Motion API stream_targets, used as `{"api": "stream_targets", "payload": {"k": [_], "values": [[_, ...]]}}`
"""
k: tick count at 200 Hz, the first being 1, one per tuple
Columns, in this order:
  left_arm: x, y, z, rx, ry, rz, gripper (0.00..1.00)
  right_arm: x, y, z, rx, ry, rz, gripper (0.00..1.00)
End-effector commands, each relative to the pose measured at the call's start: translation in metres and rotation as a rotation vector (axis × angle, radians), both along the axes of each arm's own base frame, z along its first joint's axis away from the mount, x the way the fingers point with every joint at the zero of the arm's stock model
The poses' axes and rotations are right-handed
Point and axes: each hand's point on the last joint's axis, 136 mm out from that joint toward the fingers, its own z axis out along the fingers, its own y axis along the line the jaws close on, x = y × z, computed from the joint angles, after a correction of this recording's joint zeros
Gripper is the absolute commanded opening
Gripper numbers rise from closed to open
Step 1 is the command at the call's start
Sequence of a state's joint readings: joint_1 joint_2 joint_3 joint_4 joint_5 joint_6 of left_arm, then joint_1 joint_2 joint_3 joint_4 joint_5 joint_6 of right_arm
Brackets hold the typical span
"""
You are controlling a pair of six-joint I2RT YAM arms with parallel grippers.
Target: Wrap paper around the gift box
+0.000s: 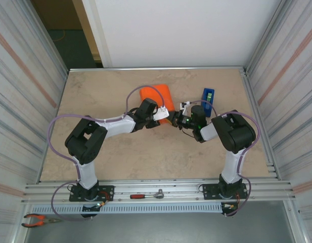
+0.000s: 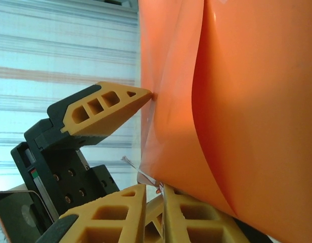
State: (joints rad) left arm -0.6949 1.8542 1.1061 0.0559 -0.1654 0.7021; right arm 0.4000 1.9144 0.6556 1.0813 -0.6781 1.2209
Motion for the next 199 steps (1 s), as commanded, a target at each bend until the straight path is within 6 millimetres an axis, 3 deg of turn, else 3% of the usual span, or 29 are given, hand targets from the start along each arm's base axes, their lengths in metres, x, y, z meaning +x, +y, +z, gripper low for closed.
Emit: {"api": "stream_targets", "payload": {"k": [1,199], "values": [[-0.0145,0.0148,-0.0312,0.054,0.11,0.012,0.7,0.0005,-0.0002,-0.0017,0.001,-0.004,-0.01,0.18],[-0.014,0.0139,-0.0312,0.054,0.11,0.012,0.7,0.0021,-0.0057,-0.0015,0.0,0.002,-0.026,0.27]]}}
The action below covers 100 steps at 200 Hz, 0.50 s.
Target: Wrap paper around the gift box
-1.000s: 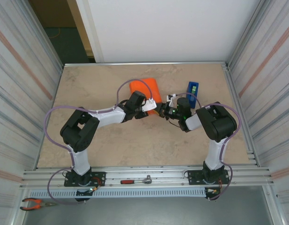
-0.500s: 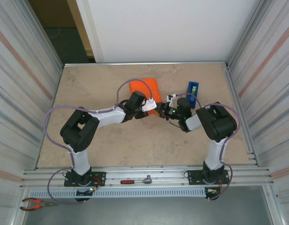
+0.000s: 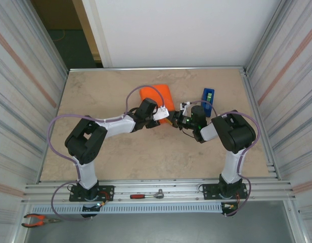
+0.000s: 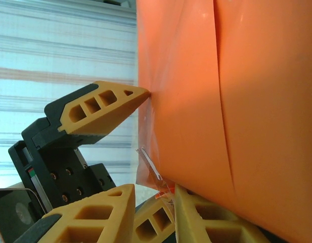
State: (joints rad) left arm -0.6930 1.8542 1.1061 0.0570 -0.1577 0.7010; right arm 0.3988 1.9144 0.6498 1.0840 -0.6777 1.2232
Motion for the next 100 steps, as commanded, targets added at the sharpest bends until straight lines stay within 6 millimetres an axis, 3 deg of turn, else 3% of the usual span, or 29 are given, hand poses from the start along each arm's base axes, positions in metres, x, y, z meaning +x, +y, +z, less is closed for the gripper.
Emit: {"api": "stream_targets", "payload": {"k": [1,100], "values": [[-0.0137,0.0146,-0.0312,0.06,0.107,0.015,0.7,0.0031,-0.0048,0.0004,0.001,-0.005,-0.024,0.27],[-0.0139,0.0143,-0.0326,0.063,0.111,0.012,0.69,0.0039,-0.0046,0.0036,0.006,-0.01,-0.023,0.31]]}}
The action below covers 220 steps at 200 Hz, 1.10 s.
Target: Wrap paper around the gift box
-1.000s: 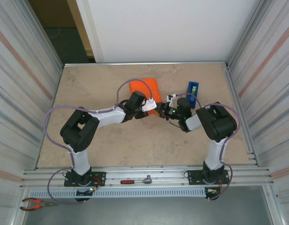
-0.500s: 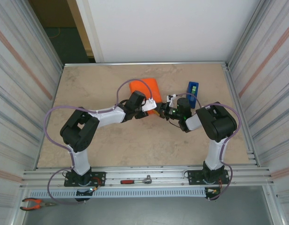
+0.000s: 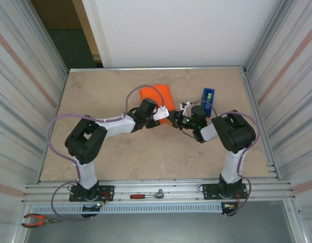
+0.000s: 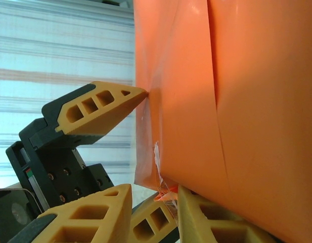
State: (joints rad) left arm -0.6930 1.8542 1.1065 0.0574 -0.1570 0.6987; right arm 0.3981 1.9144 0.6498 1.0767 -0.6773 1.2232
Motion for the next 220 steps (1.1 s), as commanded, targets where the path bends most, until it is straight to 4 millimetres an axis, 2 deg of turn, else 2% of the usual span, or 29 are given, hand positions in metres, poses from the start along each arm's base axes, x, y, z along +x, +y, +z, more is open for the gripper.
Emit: {"api": "stream_targets", "payload": {"k": [1,81,119,187,202,220], "values": [[-0.014,0.015,-0.033,0.066,0.111,0.011,0.69,0.004,-0.004,0.005,0.008,-0.017,-0.02,0.31],[-0.014,0.015,-0.033,0.065,0.111,0.011,0.69,0.004,-0.006,0.006,0.006,-0.018,-0.025,0.32],[-0.014,0.015,-0.034,0.067,0.113,0.011,0.69,0.002,-0.015,0.002,-0.003,-0.009,-0.041,0.33],[-0.014,0.014,-0.033,0.064,0.113,0.01,0.69,-0.007,-0.03,0.01,-0.025,-0.026,-0.062,0.33],[-0.014,0.015,-0.033,0.064,0.112,0.011,0.69,-0.011,-0.031,0.011,-0.034,-0.019,-0.063,0.31],[-0.014,0.015,-0.034,0.066,0.114,0.012,0.69,-0.014,-0.03,0.012,-0.053,-0.048,-0.05,0.23]]}}
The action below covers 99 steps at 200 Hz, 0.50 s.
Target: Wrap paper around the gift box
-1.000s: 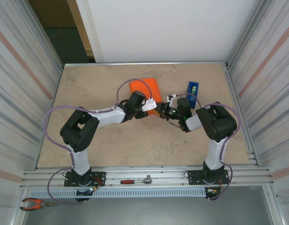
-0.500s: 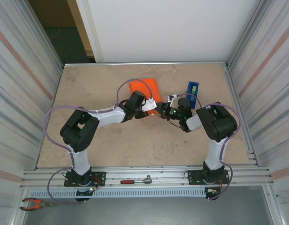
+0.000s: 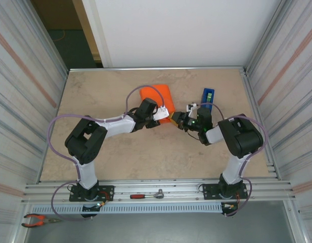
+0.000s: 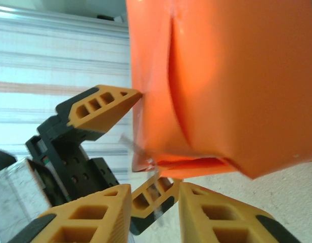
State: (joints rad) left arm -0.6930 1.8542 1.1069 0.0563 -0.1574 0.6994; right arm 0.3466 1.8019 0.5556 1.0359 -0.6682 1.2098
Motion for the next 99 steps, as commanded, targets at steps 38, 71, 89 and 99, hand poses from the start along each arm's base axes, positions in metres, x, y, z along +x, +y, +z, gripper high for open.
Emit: {"api": "stream_targets", "payload": {"k": [38,71,89,99], "values": [[-0.015,0.015,-0.033,0.063,0.112,0.012,0.69,-0.004,0.01,0.01,-0.032,-0.066,0.029,0.04],[-0.014,0.015,-0.032,0.062,0.111,0.012,0.69,-0.002,0.022,0.013,-0.026,-0.076,0.05,0.0],[-0.014,0.015,-0.032,0.062,0.111,0.013,0.69,-0.002,0.028,0.013,-0.024,-0.078,0.062,0.0],[-0.015,0.015,-0.032,0.062,0.112,0.014,0.69,-0.001,0.03,0.013,-0.023,-0.079,0.064,0.0]]}}
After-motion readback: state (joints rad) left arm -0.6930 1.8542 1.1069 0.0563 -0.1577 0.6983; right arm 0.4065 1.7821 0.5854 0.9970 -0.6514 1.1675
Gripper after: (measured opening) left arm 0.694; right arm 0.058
